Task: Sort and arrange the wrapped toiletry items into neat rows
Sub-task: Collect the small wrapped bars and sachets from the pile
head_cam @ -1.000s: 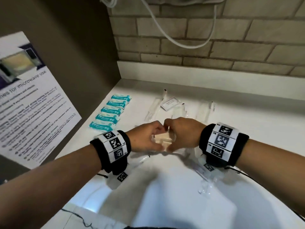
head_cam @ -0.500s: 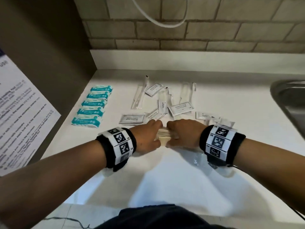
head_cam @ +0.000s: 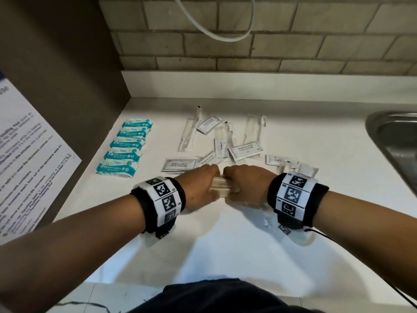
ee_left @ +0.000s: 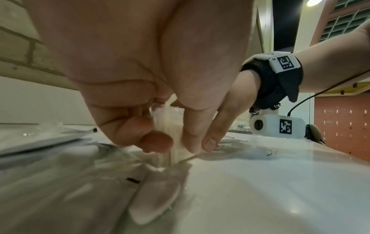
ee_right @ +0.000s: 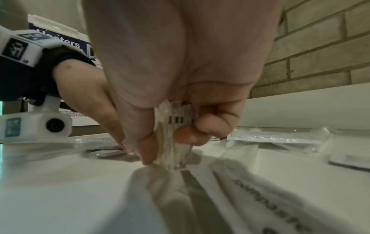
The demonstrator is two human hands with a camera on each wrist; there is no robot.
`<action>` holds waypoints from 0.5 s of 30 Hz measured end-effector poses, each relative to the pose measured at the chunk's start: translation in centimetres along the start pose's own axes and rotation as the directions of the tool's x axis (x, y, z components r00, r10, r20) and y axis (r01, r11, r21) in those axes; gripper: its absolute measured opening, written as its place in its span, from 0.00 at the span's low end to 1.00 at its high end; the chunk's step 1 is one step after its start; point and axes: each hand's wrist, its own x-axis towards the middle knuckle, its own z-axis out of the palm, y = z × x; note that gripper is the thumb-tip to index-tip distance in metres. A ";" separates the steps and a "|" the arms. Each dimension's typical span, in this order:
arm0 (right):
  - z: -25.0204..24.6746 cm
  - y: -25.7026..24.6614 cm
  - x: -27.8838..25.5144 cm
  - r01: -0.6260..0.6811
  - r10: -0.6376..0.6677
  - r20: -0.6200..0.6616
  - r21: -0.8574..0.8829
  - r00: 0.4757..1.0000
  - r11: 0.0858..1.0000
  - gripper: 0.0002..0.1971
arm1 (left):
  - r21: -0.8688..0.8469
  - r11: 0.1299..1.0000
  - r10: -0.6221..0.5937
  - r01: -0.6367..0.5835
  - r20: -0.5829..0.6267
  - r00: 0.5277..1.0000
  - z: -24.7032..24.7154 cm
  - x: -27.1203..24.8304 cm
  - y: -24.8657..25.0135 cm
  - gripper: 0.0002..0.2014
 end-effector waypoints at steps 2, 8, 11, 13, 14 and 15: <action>-0.2 0.0 0.0 0.009 -0.010 -0.017 -0.023 1.000 1.000 0.12 | 0.040 0.999 0.020 -0.020 -0.001 1.000 -0.2 0.1 -0.2 0.18; 0.6 0.2 0.4 -0.009 0.008 0.007 0.069 1.000 0.998 0.16 | -0.036 0.998 0.048 -0.049 -0.021 0.999 0.6 0.1 -0.2 0.23; 0.7 0.4 0.6 -0.003 0.003 0.011 0.076 1.000 0.997 0.13 | -0.010 0.999 0.051 -0.051 -0.007 0.999 0.6 0.2 -0.1 0.22; 0.8 0.5 0.7 0.002 -0.002 0.005 0.064 1.000 0.998 0.13 | 0.026 0.999 0.047 -0.047 -0.004 0.999 0.7 0.2 0.1 0.22; 0.9 0.4 0.7 0.004 -0.004 0.004 0.052 1.000 0.999 0.13 | 0.028 0.998 0.048 -0.048 -0.002 0.999 0.7 0.2 0.1 0.22; 1.0 0.4 0.7 0.005 -0.006 0.006 0.043 1.000 0.999 0.13 | 0.018 0.999 0.043 -0.043 0.004 0.999 0.7 0.2 0.1 0.23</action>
